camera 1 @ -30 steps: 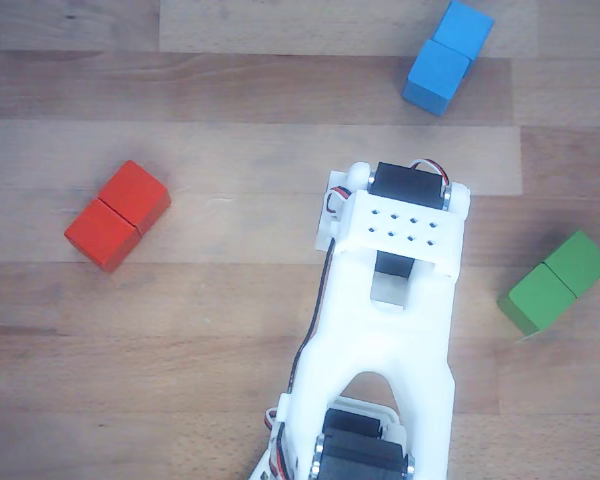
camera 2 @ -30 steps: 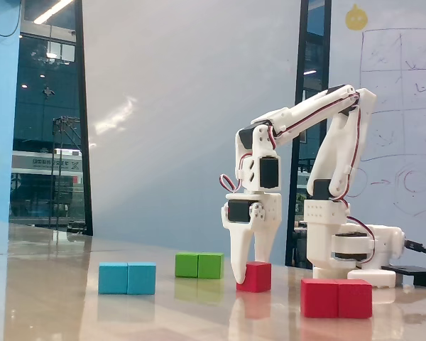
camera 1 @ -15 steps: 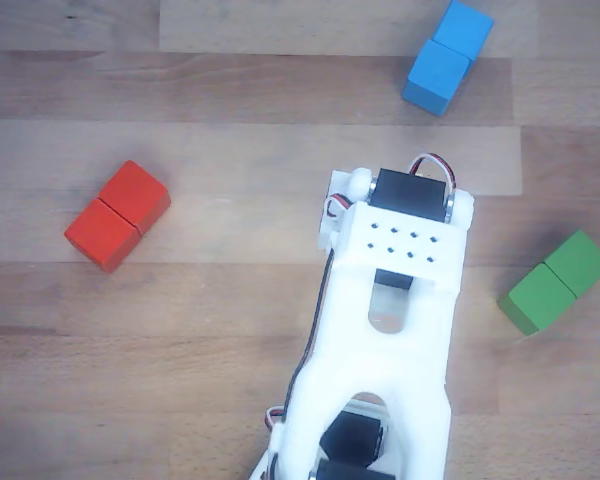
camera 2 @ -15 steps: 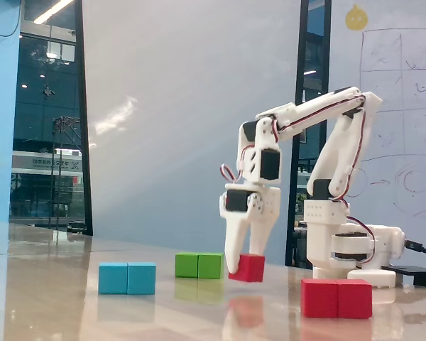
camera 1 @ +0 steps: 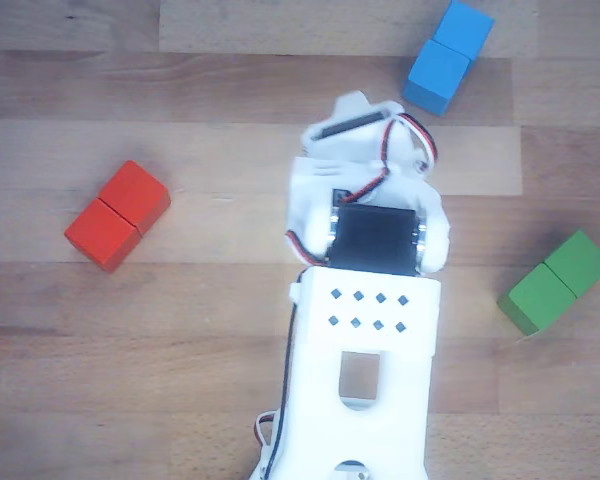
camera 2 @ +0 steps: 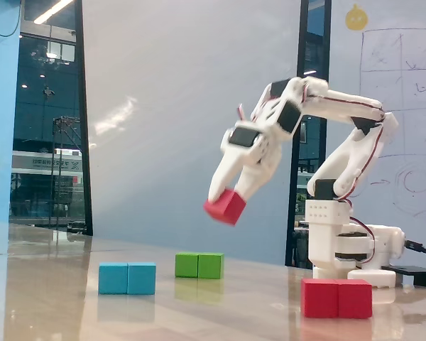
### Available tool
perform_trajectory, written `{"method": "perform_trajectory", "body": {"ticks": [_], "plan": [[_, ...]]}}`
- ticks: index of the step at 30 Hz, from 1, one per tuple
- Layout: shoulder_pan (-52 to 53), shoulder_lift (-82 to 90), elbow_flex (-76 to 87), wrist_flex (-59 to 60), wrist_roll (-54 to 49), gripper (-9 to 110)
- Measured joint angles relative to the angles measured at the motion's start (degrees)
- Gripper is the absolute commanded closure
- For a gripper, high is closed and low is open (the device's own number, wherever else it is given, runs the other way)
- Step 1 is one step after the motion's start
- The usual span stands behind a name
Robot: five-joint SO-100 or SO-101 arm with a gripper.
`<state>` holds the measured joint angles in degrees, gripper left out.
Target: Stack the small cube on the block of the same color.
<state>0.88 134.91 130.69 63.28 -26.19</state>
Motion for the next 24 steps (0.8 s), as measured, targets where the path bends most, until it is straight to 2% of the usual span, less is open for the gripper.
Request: {"method": "perform_trajectory", "body": {"ticks": [6, 16, 24], "plan": [[-9.67, -2.11, -9.40, 0.18, -0.35, 92], [-23.20, -19.25, -27.69, 8.53, 1.58, 92], [-32.70, -27.51, -32.96, 13.71, 6.24, 92]]}}
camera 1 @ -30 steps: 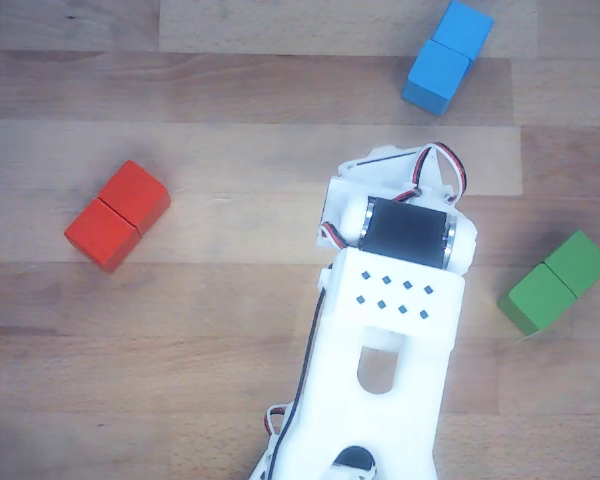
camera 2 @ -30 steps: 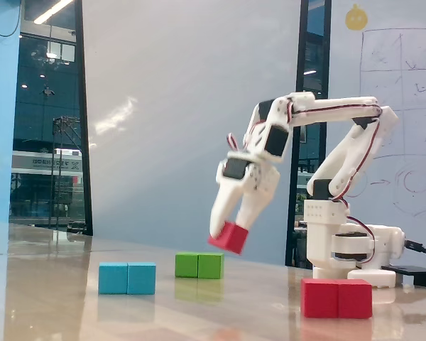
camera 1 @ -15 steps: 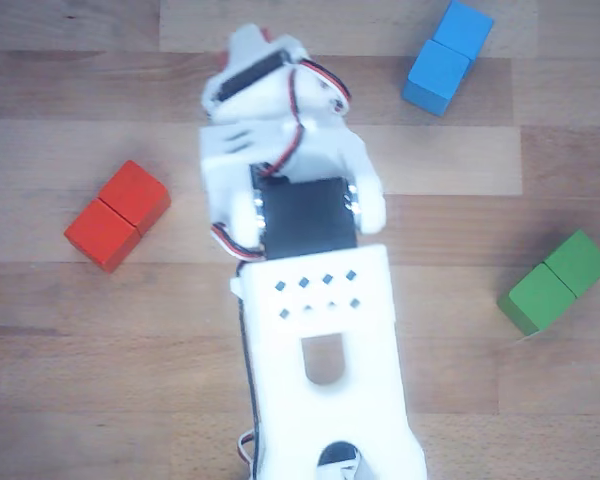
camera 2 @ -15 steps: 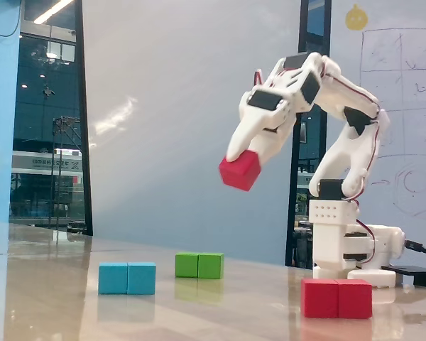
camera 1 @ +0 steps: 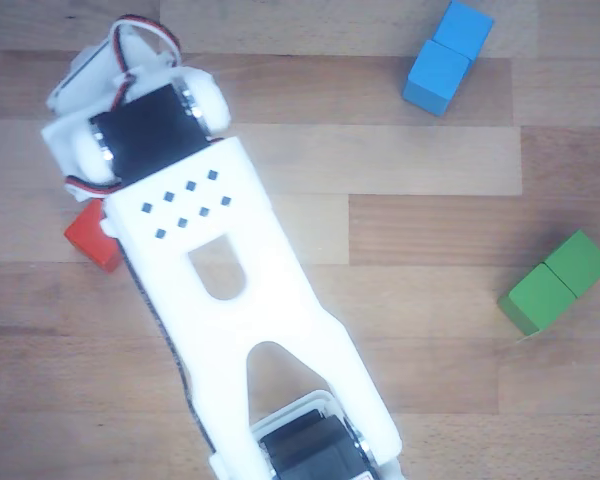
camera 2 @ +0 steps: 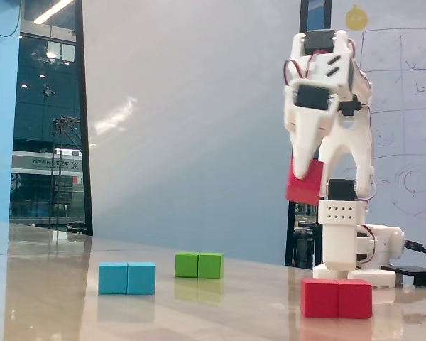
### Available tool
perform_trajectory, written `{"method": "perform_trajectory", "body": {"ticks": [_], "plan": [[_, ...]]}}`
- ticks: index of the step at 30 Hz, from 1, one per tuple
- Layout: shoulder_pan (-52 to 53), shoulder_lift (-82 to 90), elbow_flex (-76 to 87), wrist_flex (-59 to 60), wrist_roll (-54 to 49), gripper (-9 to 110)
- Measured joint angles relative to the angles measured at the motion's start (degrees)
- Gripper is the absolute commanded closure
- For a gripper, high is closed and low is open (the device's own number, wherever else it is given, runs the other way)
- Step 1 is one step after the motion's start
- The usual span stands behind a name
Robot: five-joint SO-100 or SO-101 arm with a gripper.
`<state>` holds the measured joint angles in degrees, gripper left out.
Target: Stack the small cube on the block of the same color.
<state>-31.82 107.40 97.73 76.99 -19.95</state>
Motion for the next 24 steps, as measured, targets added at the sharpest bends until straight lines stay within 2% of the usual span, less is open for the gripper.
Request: {"method": "perform_trajectory", "body": {"ticks": [24], "plan": [[-2.72, -16.61, 0.00, 1.85, 0.88, 91]]}}
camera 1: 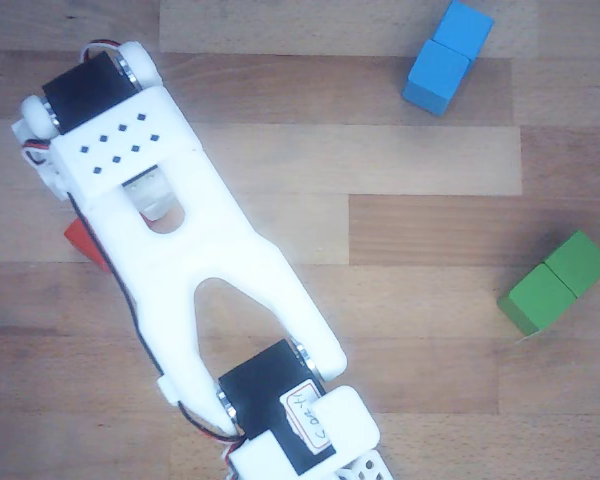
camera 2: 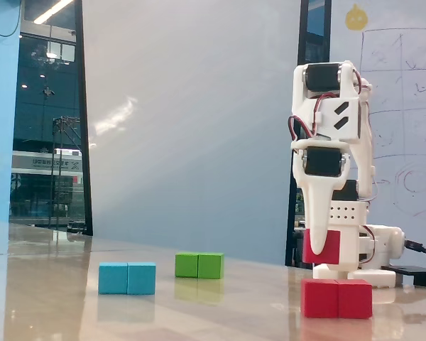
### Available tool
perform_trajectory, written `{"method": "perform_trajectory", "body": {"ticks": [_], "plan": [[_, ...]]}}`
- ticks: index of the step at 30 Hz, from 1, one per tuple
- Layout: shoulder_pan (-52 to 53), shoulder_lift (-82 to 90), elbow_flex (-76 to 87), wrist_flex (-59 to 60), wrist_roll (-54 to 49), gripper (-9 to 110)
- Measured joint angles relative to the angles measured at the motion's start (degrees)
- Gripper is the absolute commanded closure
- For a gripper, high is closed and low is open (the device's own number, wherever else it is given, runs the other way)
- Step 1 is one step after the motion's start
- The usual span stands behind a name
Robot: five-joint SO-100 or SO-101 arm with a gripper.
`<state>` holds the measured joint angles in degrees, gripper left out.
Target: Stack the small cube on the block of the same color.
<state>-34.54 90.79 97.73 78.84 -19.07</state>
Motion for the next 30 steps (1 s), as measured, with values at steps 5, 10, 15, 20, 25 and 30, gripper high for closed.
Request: {"method": "perform_trajectory", "body": {"ticks": [5, 10, 15, 20, 25, 30], "plan": [[0.00, 0.00, 0.00, 0.00, 0.00, 91], [0.00, 0.00, 1.41, 0.00, 0.00, 91], [0.00, 0.00, 3.43, 0.00, 0.00, 91], [0.00, 0.00, 3.69, 0.00, 0.00, 91], [0.00, 0.00, 3.69, 0.00, 0.00, 91], [-0.79, 0.00, 3.69, 0.00, 0.09, 91]]}}
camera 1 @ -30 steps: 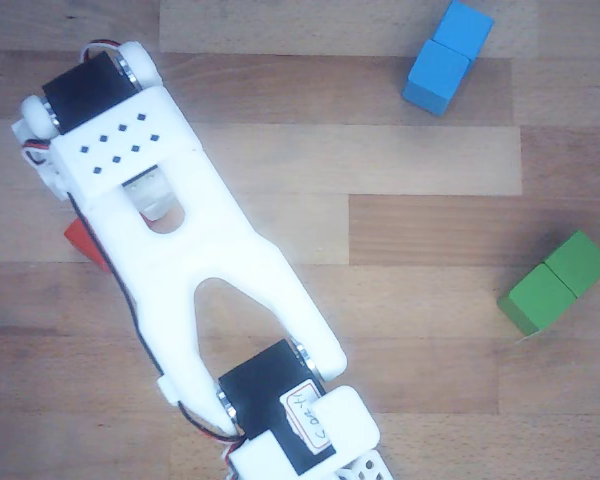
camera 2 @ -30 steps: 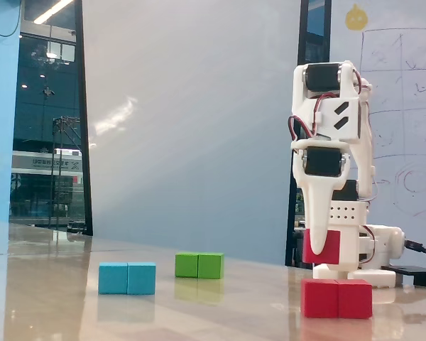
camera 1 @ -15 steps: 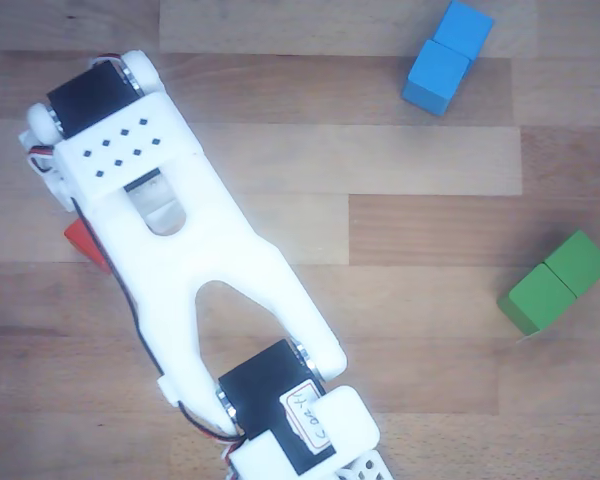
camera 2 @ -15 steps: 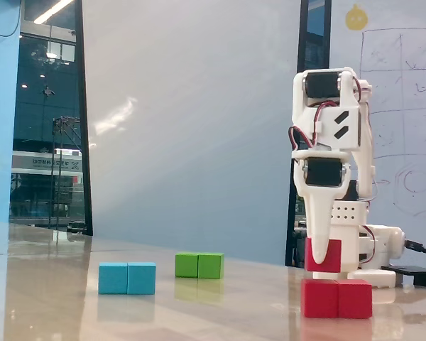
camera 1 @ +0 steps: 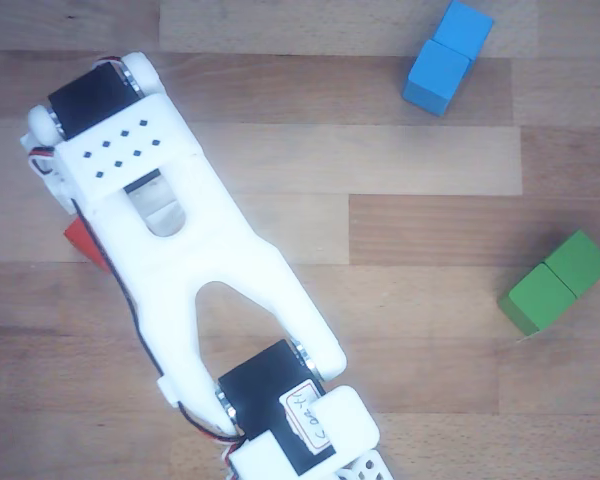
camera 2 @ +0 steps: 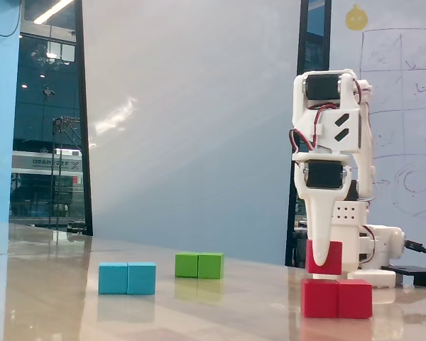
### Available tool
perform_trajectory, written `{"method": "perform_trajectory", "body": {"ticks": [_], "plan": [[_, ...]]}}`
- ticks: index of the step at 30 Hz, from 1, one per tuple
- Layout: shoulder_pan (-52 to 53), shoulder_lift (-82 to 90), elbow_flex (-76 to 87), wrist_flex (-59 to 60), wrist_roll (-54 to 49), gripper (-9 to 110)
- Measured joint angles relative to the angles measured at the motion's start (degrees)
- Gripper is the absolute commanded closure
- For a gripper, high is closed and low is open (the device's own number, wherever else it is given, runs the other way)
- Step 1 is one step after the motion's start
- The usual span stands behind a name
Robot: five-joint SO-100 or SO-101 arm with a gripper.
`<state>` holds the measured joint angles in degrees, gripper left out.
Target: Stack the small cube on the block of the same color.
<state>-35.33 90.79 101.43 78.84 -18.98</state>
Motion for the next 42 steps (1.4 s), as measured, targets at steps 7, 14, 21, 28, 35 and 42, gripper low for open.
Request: {"method": "perform_trajectory", "body": {"ticks": [7, 14, 21, 28, 35, 42], "plan": [[-1.58, -2.20, 0.09, 0.00, 0.00, 91], [-1.58, -2.20, 0.09, 0.00, 0.00, 91], [-1.58, -2.20, 0.09, 0.00, 0.00, 91], [-1.58, -2.20, 0.09, 0.00, 0.00, 81], [-1.58, -2.20, 0.00, 0.00, 0.00, 71], [-1.58, -2.20, 0.00, 0.00, -0.44, 70]]}}
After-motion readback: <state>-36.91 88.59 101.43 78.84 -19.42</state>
